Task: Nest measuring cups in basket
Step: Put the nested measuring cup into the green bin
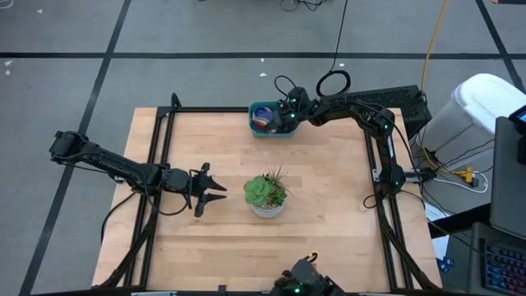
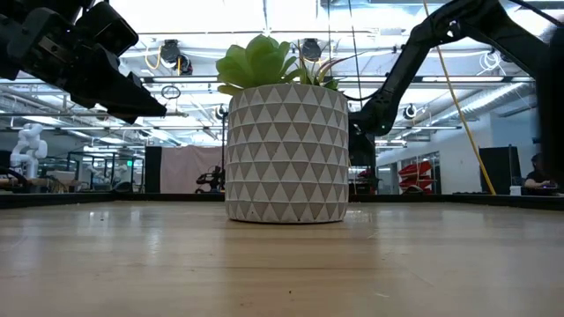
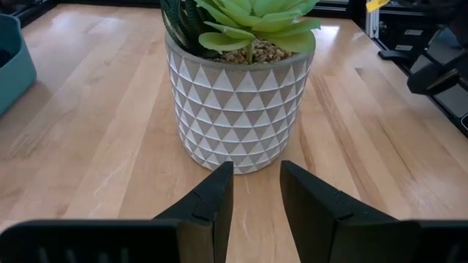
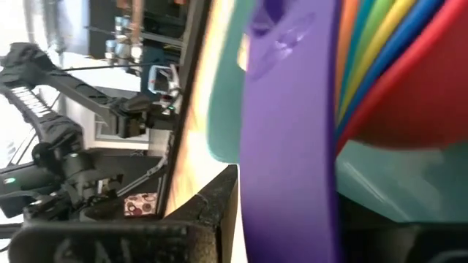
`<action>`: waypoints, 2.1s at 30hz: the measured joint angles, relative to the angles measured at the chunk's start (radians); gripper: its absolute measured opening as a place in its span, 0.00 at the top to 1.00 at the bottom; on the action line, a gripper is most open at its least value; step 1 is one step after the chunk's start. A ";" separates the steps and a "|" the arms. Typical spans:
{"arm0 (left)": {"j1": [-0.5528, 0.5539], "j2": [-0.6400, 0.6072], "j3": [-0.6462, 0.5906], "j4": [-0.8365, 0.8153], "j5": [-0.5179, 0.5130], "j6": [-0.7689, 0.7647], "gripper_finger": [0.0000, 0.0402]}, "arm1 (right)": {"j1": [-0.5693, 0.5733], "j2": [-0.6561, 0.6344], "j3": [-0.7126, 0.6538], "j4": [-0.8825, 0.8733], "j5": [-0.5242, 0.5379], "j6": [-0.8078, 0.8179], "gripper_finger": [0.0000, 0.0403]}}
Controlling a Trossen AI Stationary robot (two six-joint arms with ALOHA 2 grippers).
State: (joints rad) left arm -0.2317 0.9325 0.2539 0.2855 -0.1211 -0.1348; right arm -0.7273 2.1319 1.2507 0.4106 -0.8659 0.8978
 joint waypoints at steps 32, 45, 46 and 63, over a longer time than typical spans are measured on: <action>0.000 0.000 0.000 0.002 0.019 0.000 0.71 | -0.007 -0.014 0.001 -0.166 0.024 -0.123 0.38; 0.000 0.000 0.000 0.003 0.033 0.000 0.71 | -0.011 -0.015 0.002 -0.198 0.026 -0.195 0.38; 0.000 0.000 0.000 0.003 0.033 0.000 0.71 | -0.011 -0.015 0.002 -0.198 0.026 -0.196 0.38; 0.000 0.000 0.000 0.005 0.038 -0.001 0.71 | -0.016 -0.132 0.000 -0.321 0.159 -0.337 0.38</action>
State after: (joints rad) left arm -0.2315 0.9325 0.2539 0.2902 -0.0832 -0.1361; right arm -0.7429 1.9995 1.2510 0.0894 -0.7070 0.5607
